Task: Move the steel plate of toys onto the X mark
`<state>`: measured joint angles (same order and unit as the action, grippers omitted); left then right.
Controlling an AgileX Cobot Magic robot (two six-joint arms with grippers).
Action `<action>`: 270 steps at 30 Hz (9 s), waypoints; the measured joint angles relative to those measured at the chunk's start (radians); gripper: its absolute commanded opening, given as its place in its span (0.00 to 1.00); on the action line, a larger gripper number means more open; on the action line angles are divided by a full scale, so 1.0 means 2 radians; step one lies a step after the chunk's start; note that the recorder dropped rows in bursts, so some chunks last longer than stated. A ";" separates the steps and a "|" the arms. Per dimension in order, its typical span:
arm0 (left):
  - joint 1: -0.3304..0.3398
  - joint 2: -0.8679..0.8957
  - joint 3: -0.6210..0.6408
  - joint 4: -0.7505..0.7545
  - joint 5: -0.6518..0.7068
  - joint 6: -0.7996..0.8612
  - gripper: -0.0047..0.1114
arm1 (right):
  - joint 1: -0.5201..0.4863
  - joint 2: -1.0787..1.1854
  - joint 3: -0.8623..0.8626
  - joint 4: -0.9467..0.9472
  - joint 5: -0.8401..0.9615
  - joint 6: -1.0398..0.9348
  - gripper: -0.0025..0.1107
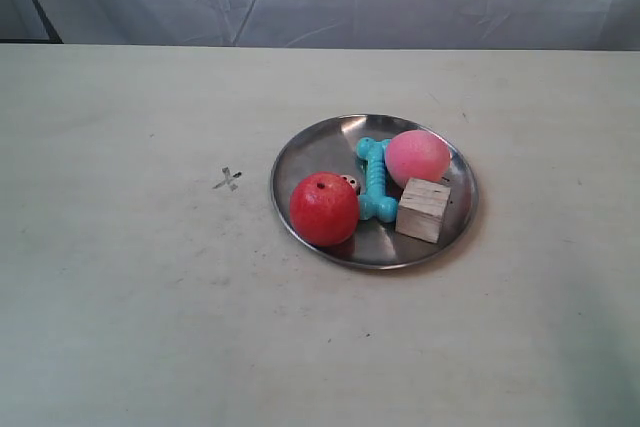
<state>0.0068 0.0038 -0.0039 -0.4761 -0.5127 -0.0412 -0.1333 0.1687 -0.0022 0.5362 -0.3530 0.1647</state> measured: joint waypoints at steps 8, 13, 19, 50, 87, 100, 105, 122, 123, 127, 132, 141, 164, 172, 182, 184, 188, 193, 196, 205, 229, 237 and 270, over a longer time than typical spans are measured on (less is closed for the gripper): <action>0.000 0.001 -0.028 -0.078 0.129 -0.004 0.04 | 0.000 0.009 -0.023 -0.004 0.082 0.098 0.01; 0.000 0.099 -0.119 -0.070 0.203 -0.003 0.04 | 0.000 0.109 -0.135 -0.021 0.177 0.035 0.01; 0.000 0.377 -0.296 0.038 0.377 0.021 0.04 | 0.000 0.370 -0.354 -0.154 0.419 -0.003 0.01; -0.017 1.038 -0.739 -0.321 0.786 0.439 0.29 | 0.000 0.768 -0.430 0.131 0.521 -0.288 0.41; -0.126 1.193 -0.860 -0.207 0.762 0.327 0.45 | 0.000 0.875 -0.429 0.284 0.427 -0.385 0.44; -0.139 1.198 -0.865 -0.216 0.764 0.325 0.45 | 0.020 0.877 -0.429 0.337 0.384 -0.426 0.44; -0.139 1.199 -0.865 -0.216 0.772 0.322 0.45 | 0.043 0.878 -0.429 0.359 0.357 -0.441 0.44; -0.139 1.200 -0.865 -0.215 0.784 0.314 0.45 | 0.054 0.878 -0.429 0.377 0.342 -0.441 0.44; -0.139 1.200 -0.865 -0.215 0.785 0.314 0.45 | 0.054 0.878 -0.429 0.379 0.342 -0.441 0.44; -0.139 1.200 -0.865 -0.215 0.787 0.314 0.45 | 0.054 0.878 -0.429 0.387 0.341 -0.443 0.44; -0.139 1.201 -0.865 -0.215 0.789 0.313 0.45 | 0.061 0.878 -0.429 0.390 0.336 -0.443 0.44; -0.139 1.201 -0.865 -0.215 0.790 0.313 0.44 | 0.071 0.896 -0.434 0.411 0.335 -0.453 0.42; -0.138 1.204 -0.865 -0.190 0.783 0.257 0.04 | 0.072 0.912 -0.439 0.430 0.338 -0.470 0.01; -0.138 1.203 -0.867 -0.175 0.796 0.233 0.04 | 0.068 0.913 -0.445 0.421 0.362 -0.468 0.01; -0.138 1.201 -0.869 -0.150 0.818 0.217 0.04 | 0.064 0.920 -0.483 0.292 0.410 -0.377 0.01; -0.138 1.199 -0.869 -0.145 0.821 0.216 0.04 | 0.064 0.921 -0.489 0.270 0.421 -0.361 0.01; -0.138 1.197 -0.870 -0.130 0.826 0.214 0.04 | 0.064 0.924 -0.498 0.246 0.443 -0.344 0.01; -0.138 1.193 -0.875 -0.099 0.837 0.194 0.04 | 0.064 0.930 -0.519 0.200 0.494 -0.309 0.01; -0.139 1.192 -0.876 -0.088 0.844 0.188 0.04 | 0.066 0.932 -0.536 0.162 0.528 -0.279 0.01; -0.146 1.179 -0.876 -0.052 0.852 0.183 0.04 | 0.071 0.942 -0.612 0.068 0.619 -0.219 0.01; -0.167 1.156 -0.873 -0.023 0.862 0.198 0.04 | 0.078 0.959 -0.679 -0.032 0.657 -0.183 0.01; -0.169 1.169 -0.873 -0.052 0.862 0.203 0.04 | 0.078 0.960 -0.679 -0.067 0.637 -0.180 0.01; -0.179 1.172 -0.873 -0.098 0.828 0.234 0.04 | 0.080 0.960 -0.679 -0.124 0.584 -0.175 0.40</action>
<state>-0.3505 2.3482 -1.7505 -0.6721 1.1437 0.4260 0.0272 2.0888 -1.3605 0.2878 0.8143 -0.1847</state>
